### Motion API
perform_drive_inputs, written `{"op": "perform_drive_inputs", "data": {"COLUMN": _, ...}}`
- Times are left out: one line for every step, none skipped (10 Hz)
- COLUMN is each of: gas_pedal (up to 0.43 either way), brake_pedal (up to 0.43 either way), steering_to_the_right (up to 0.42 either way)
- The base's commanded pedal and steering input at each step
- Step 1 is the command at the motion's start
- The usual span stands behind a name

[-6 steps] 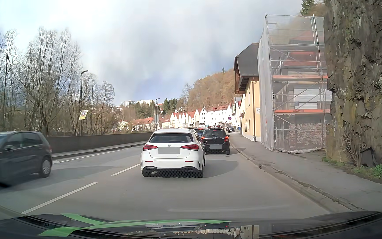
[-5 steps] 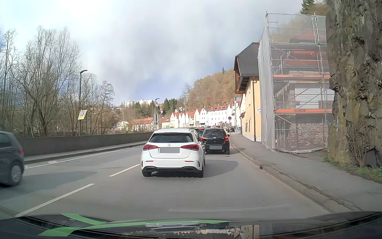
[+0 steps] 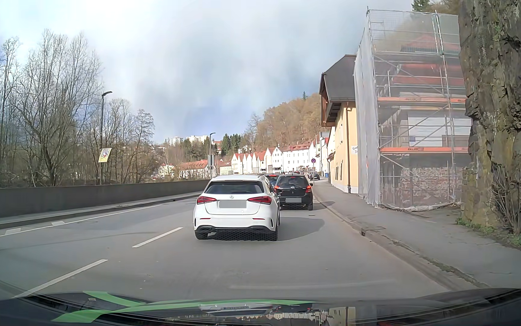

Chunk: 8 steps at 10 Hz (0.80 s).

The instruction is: Follow the waypoints while adhering to traffic rules and regulations

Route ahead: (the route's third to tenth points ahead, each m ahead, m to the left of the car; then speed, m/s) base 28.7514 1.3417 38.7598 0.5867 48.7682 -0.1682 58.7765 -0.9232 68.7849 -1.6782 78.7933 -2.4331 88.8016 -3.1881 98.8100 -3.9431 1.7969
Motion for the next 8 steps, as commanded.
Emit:
{"op": "perform_drive_inputs", "data": {"gas_pedal": 0.000, "brake_pedal": 0.079, "steering_to_the_right": 0.005}}
{"op": "perform_drive_inputs", "data": {"gas_pedal": 0.000, "brake_pedal": 0.061, "steering_to_the_right": 0.005}}
{"op": "perform_drive_inputs", "data": {"gas_pedal": 0.000, "brake_pedal": 0.037, "steering_to_the_right": 0.005}}
{"op": "perform_drive_inputs", "data": {"gas_pedal": 0.000, "brake_pedal": 0.018, "steering_to_the_right": 0.005}}
{"op": "perform_drive_inputs", "data": {"gas_pedal": 0.000, "brake_pedal": 0.012, "steering_to_the_right": 0.005}}
{"op": "perform_drive_inputs", "data": {"gas_pedal": 0.000, "brake_pedal": 0.000, "steering_to_the_right": 0.005}}
{"op": "perform_drive_inputs", "data": {"gas_pedal": 0.000, "brake_pedal": 0.000, "steering_to_the_right": 0.005}}
{"op": "perform_drive_inputs", "data": {"gas_pedal": 0.000, "brake_pedal": 0.000, "steering_to_the_right": 0.005}}
